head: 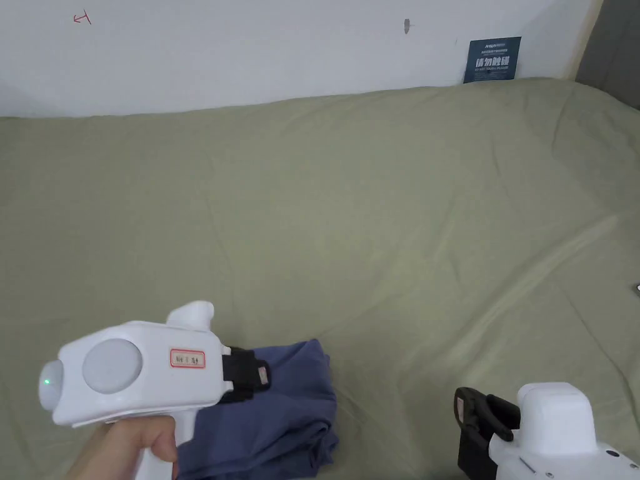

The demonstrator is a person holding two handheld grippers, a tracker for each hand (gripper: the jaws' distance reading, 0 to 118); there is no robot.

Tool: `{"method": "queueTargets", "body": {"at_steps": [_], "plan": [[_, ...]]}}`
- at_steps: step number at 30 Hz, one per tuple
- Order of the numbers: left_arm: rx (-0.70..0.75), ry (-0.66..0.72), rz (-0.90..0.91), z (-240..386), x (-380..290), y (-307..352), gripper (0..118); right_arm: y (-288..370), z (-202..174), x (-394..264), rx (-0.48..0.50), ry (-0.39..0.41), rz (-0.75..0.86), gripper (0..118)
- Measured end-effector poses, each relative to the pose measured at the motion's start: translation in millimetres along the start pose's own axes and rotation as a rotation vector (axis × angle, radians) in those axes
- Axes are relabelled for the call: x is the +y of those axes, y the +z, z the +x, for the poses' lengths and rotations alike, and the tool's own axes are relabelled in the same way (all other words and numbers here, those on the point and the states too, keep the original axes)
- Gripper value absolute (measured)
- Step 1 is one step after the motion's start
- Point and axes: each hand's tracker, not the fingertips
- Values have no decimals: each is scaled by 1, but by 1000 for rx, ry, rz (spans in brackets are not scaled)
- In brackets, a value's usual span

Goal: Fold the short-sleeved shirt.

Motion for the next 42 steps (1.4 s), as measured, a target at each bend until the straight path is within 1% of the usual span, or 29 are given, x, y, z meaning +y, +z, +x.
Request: {"method": "queueTargets", "body": {"at_steps": [3,4,5,6,7,8,9,11,13,14,15,17,18,19,21,23,24,26,29,30,31,32,33,34,35,37,38,40,42], "plan": [[-171,75,-88,-12,-11,-51,0,1,-1,-1,2,2,-10,1],[-189,90,-127,-15,-17,-66,0,2,0,-1,3,3,-13,1],[-187,66,-146,-18,-23,-80,0,3,0,-2,1,5,-16,1],[-150,59,-147,-19,-29,-92,0,3,1,-2,5,1,-22,1],[-147,59,-135,-22,-31,-95,0,2,2,-2,12,-7,-33,1],[-216,75,-106,-27,-28,-90,0,1,2,-2,19,-11,-39,1],[-225,112,-103,-27,-21,-82,0,0,2,-3,26,-13,-46,1],[-191,76,-103,-22,-14,-64,0,-7,-2,-1,40,-11,-61,1],[-187,-45,-48,-17,-9,-33,0,-20,-11,4,112,-18,-93,1],[-185,-60,-38,-18,-6,-17,0,-29,-18,7,145,-27,-109,1],[-182,-69,-26,-20,-4,-4,0,-40,-24,11,200,-44,-131,1],[-186,-73,-6,-31,-3,22,0,-69,-36,17,341,-126,-188,1],[-179,-69,-2,-39,-5,36,0,-89,-41,19,439,-191,-242,1],[-165,-65,9,-48,-5,47,0,-117,-44,20,565,-269,-314,1],[-111,-60,41,-68,-5,59,0,-160,-52,14,700,-362,-396,1],[-66,-3,48,-91,-7,66,0,-199,-55,7,804,-438,-485,1],[-49,32,50,-104,-7,68,0,-217,-54,0,832,-486,-522,1],[-51,67,41,-124,-9,69,0,-242,-46,-11,825,-517,-569,1],[-61,101,38,-146,-8,67,0,-268,-23,-34,787,-635,-668,1],[-75,125,37,-151,-9,66,0,-269,-18,-39,830,-683,-657,1],[-117,148,29,-154,-7,63,0,-264,-18,-36,874,-709,-651,1],[-154,157,24,-156,-6,60,10,-262,-19,-33,853,-683,-647,1],[-204,160,18,-157,-4,56,36,-259,-21,-31,845,-661,-639,1],[-223,169,8,-154,-4,51,88,-257,-23,-30,838,-638,-642,1],[-215,164,2,-153,-2,45,117,-255,-24,-30,839,-636,-644,1],[-245,122,-41,-147,-1,25,118,-254,-22,-30,845,-643,-642,1],[-252,127,-31,-148,0,17,117,-252,-21,-30,843,-645,-642,1],[-270,160,-96,-149,4,-8,115,-251,-19,-32,844,-657,-638,1],[-392,167,-120,-149,0,-22,115,-251,-17,-35,848,-683,-638,1]]}}
